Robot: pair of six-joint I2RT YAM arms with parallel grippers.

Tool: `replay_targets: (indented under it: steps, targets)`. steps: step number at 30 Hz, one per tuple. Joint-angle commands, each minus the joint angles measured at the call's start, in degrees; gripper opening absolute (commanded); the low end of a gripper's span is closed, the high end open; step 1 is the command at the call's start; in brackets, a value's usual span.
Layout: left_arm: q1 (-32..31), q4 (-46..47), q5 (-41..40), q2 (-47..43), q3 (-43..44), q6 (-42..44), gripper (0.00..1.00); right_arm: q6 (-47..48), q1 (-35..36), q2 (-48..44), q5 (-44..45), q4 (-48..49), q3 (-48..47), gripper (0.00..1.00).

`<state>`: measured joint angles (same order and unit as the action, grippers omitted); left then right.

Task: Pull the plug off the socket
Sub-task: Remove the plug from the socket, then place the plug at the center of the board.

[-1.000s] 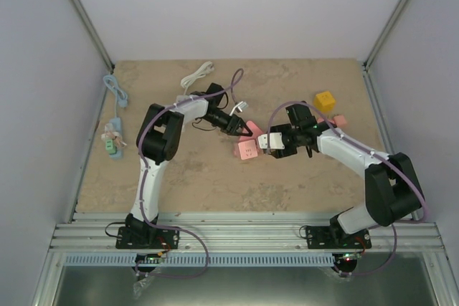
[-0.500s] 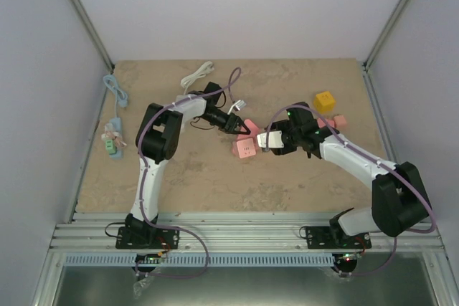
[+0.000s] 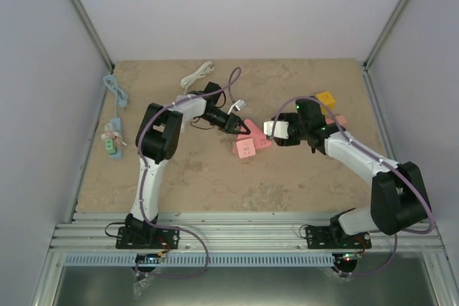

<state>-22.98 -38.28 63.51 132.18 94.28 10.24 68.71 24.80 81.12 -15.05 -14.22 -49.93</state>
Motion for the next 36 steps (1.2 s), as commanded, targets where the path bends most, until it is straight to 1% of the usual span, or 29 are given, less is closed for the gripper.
replay_targets:
  steps: [1, 6, 12, 16, 27, 36]
  targets:
    - [0.39, -2.50, -10.28, 2.56, -1.11, 0.61, 0.00, -5.96, -3.65, 0.33, -6.07, 3.14, -3.42, 0.17]
    - [0.56, -2.50, -9.97, 2.64, -1.07, 0.59, 0.00, -12.95, -10.00, 3.80, -15.35, 2.23, -6.37, 0.17]
    - [0.68, -2.50, -9.67, 2.73, -1.12, 0.57, 0.00, -20.15, -14.51, 9.28, -18.71, 2.69, -8.99, 0.17]
    - [0.75, -2.59, -9.64, 2.66, -1.14, 0.64, 0.00, -23.74, -16.09, 12.54, -18.09, 2.96, -10.72, 0.17]
    - [0.83, -2.67, -9.49, 2.92, -0.94, 0.68, 0.00, -34.05, -20.35, 17.26, -17.49, 8.31, -10.97, 0.17]
    - [0.83, -2.85, -9.28, 3.09, -0.76, 0.72, 0.00, -39.16, -22.66, 21.43, -14.01, 10.45, -12.11, 0.17]
